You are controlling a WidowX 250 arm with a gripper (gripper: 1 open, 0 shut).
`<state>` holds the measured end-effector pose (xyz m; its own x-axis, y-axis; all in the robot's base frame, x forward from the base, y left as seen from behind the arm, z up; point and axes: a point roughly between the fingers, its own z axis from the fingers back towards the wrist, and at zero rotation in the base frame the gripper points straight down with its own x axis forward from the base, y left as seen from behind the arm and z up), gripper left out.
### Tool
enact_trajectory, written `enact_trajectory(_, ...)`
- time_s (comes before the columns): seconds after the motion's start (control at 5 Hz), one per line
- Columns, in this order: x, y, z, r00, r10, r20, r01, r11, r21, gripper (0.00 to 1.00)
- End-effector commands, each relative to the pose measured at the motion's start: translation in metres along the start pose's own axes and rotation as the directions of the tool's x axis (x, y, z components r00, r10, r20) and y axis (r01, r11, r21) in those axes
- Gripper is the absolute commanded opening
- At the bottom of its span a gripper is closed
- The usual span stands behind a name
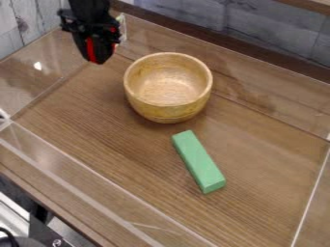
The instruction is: Move the red fruit to the left
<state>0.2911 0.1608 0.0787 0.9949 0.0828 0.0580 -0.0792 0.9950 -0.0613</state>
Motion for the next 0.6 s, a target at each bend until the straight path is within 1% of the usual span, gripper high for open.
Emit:
enact_trajectory(0.0,0.016,0.022,0.017,0.998,-0.034,0.051,0.033,0.999,0.025,0.00)
enact_trajectory(0.2,0.021,0.038,0.013,0.998,-0.057,0.039,0.056,0.998,0.012,0.00)
enact_trajectory(0.4,0.037,0.052,0.006,0.997,-0.072,0.029,0.072,0.997,-0.010,0.00)
